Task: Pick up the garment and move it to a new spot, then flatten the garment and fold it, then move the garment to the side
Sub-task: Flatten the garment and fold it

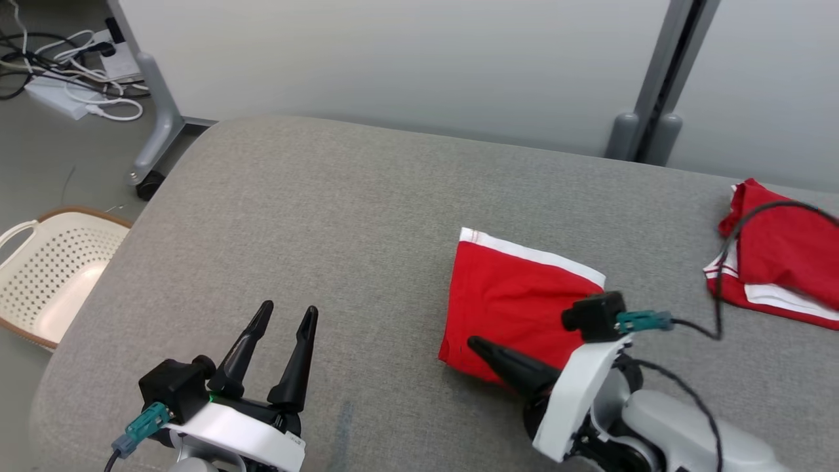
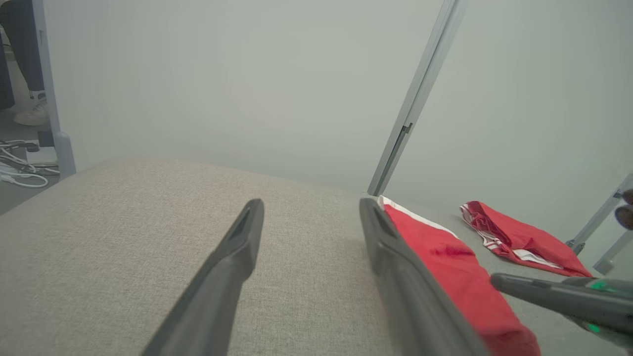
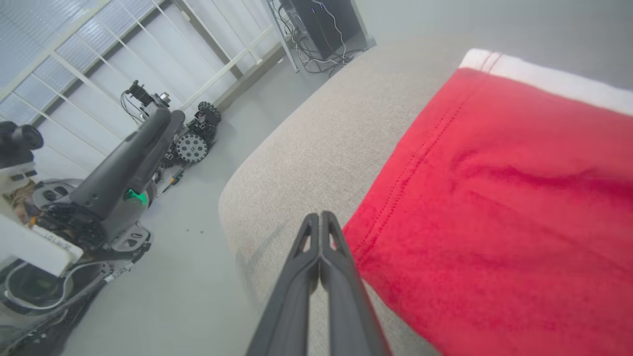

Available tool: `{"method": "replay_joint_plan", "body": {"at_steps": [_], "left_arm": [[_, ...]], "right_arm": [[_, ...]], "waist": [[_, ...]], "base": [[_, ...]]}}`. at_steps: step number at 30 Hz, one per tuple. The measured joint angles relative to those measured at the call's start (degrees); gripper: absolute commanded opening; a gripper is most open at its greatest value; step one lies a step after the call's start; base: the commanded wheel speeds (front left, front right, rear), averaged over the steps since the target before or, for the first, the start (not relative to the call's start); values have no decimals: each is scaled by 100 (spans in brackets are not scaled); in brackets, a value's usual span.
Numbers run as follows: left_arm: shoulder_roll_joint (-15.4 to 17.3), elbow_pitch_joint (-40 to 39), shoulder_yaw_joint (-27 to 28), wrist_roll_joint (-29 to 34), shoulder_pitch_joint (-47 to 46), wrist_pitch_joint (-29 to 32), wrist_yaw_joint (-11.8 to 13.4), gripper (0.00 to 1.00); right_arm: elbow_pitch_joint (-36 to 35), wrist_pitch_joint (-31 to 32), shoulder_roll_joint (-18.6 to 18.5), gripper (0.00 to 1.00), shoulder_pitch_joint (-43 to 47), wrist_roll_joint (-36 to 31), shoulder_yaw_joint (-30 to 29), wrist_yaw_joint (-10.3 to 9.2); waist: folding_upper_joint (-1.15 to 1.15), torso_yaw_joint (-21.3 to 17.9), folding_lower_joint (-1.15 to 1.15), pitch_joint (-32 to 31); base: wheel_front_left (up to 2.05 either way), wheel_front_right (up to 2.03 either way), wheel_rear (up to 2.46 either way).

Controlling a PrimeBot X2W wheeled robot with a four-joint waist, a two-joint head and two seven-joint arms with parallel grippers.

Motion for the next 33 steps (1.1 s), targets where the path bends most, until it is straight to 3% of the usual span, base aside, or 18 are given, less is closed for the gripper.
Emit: {"method": "replay_joint_plan", "body": {"at_steps": [7,12,13,14,15,28,33], "left_arm": [[-25,-5,114,66,90,-4,-18,100],[-31,-10,197,132,107,-5,-18,100],[-33,-11,210,157,107,-5,-18,100],[-37,-13,218,160,107,-5,-18,100],[-37,-10,227,174,109,-5,-18,100],[-35,35,227,208,99,-5,-35,100],[-34,42,225,247,87,-5,-35,100]], "right_arm": [[-388,-353,-766,0,51,221,-549,0],[-208,-552,-1032,0,162,205,-903,0],[-153,-621,-1056,17,185,200,-1003,0],[-87,-670,-1061,89,214,182,-1081,0],[-42,-676,-1058,100,252,179,-1121,0],[255,-687,-938,100,480,264,-1494,0],[627,11,-815,100,452,694,-1605,0]], "waist": [[0,-306,0,-66],[0,-457,0,-82],[0,-483,0,-82],[0,-504,0,-81],[0,-522,0,-79],[0,-573,0,20],[0,-530,0,27]], "base": [[0,0,0],[0,0,0],[0,0,0],[0,0,0],[0,0,0],[0,0,0],[0,0,0]]}}
